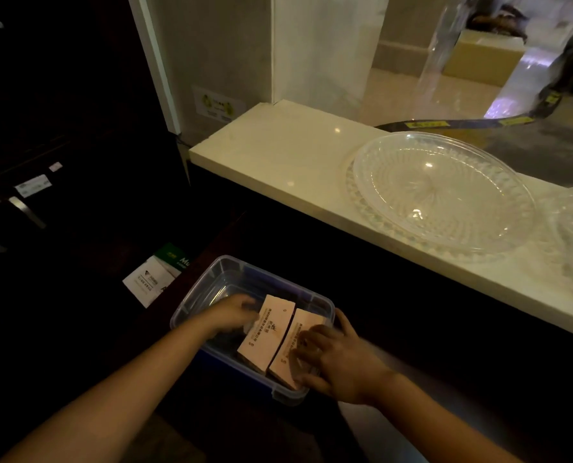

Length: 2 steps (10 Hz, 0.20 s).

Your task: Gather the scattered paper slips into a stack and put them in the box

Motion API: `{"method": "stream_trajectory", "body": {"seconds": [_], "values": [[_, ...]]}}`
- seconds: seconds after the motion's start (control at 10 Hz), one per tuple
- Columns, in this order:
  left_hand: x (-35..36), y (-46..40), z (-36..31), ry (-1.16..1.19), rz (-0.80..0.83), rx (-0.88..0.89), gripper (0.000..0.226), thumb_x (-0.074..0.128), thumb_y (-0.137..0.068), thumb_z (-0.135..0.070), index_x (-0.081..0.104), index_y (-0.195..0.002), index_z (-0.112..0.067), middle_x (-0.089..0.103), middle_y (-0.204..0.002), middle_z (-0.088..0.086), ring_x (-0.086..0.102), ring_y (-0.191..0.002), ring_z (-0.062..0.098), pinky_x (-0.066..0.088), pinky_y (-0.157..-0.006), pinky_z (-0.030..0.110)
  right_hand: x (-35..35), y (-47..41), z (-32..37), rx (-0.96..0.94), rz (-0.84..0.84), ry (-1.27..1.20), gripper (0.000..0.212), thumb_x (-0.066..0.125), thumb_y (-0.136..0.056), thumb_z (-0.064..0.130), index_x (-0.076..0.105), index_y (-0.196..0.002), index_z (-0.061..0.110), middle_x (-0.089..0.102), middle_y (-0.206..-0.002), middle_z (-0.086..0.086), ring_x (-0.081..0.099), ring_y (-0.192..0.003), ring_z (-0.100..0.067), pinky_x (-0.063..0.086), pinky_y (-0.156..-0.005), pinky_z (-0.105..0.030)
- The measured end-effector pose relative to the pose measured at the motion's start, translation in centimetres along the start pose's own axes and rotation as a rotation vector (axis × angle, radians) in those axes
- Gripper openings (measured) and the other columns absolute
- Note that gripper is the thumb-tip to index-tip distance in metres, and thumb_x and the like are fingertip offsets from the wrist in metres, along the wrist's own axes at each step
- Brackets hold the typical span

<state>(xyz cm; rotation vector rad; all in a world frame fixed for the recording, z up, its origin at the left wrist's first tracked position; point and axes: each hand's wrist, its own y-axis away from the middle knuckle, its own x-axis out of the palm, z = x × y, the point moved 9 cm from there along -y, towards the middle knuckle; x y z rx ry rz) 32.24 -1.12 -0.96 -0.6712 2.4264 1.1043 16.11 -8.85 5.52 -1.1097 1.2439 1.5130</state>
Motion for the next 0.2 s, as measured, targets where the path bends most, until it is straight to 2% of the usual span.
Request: {"method": "stream_trajectory", "body": {"seconds": [0.1, 0.2], "values": [[-2.8, 1.3, -1.2, -0.094, -0.072, 0.055, 0.049, 0.057, -0.086, -0.024, 0.045, -0.131, -0.012, 0.053, -0.132, 0.01, 0.053, -0.115, 0.022, 0.043, -0.086, 0.027, -1.4, -0.3, -0.1, 0.005, -0.056, -0.039, 0.063, 0.016, -0.084, 0.062, 0.042, -0.132, 0.03, 0.042, -0.143, -0.004, 0.026, -0.136, -0.02, -0.009, -0.11, -0.055], [-6.3, 3.4, -4.0, -0.066, -0.158, 0.165, 0.044, 0.061, -0.083, -0.025, 0.053, -0.124, -0.011, 0.061, -0.118, 0.009, 0.059, -0.101, 0.017, 0.047, -0.079, 0.022, -5.6, -2.1, -0.8, 0.033, -0.086, -0.091, 0.053, 0.028, -0.086, 0.059, 0.049, -0.126, 0.031, 0.043, -0.141, -0.002, 0.03, -0.134, -0.019, 0.004, -0.112, -0.056]]}}
